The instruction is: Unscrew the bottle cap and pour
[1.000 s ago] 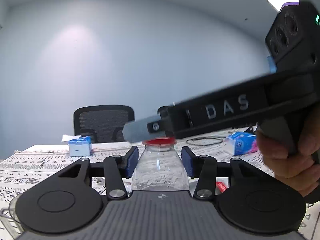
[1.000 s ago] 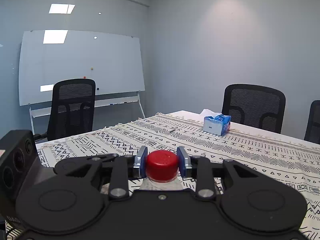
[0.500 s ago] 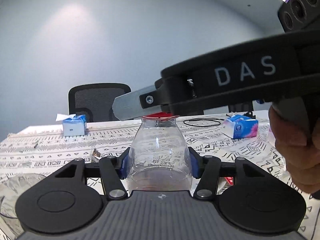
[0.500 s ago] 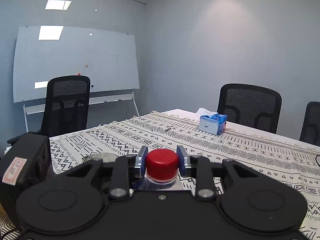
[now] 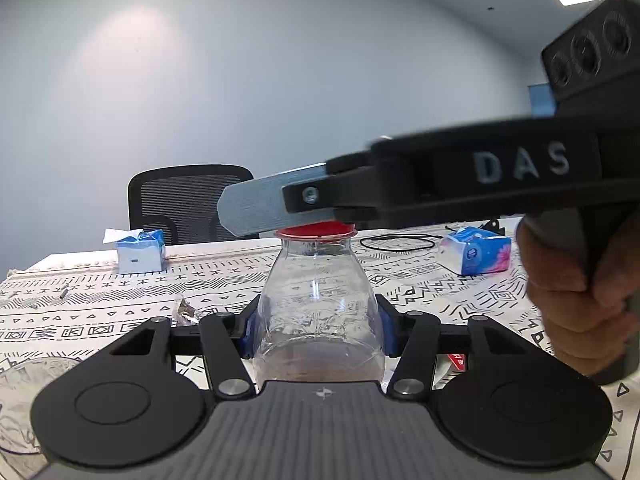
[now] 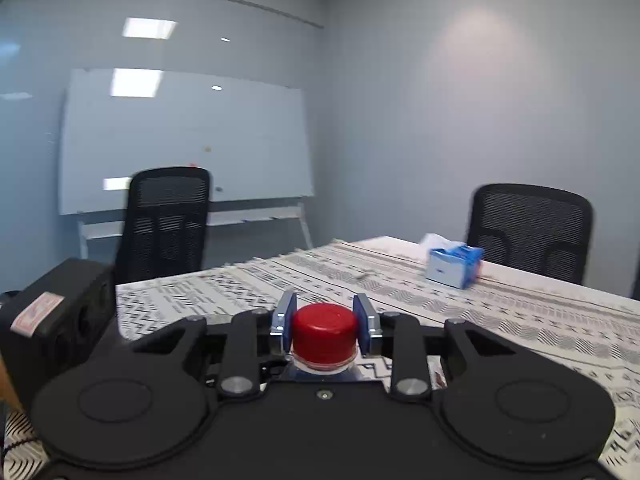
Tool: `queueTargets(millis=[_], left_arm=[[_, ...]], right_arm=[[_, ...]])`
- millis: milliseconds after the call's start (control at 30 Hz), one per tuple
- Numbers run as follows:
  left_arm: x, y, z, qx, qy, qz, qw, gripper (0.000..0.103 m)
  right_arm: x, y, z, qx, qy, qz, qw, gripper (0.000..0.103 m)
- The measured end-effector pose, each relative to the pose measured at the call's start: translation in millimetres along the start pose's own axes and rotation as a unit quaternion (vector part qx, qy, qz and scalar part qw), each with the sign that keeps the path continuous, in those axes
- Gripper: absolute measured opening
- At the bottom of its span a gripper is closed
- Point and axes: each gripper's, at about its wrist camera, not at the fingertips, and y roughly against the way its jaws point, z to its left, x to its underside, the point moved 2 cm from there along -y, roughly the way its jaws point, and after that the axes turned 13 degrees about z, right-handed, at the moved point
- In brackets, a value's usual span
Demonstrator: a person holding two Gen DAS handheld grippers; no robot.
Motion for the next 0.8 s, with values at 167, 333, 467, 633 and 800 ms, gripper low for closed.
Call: queueTargets(millis=[167, 333, 467, 633, 800], left_arm=[[1.4, 1.4, -2.4, 0.006, -0.006, -0.002, 1.0, 0.051], [3.8, 4.7, -4.9, -0.001, 0.001, -0.008, 1.0, 0.053], [7.6, 5.7, -9.8, -0.024, 0.005, -0.021, 0.9995, 0.054], [8.5, 6.4, -14.3, -0.036, 0.006, -0.027, 0.999, 0.055], [7.6, 4.5, -15.9, -0.034, 0.008, -0.028, 0.999, 0.055]], right_arm=[[4.0, 1.9, -24.0, -0.086, 0.035, -0.018, 0.995, 0.032], [-7.6, 1.2, -28.3, -0.107, 0.045, 0.011, 0.993, 0.034], [-12.2, 2.8, 15.5, 0.058, 0.022, 0.011, 0.998, 0.058], [-8.6, 1.8, 41.0, 0.13, -0.039, -0.002, 0.991, 0.06], [-8.5, -5.8, 45.4, 0.163, -0.066, 0.004, 0.984, 0.033]])
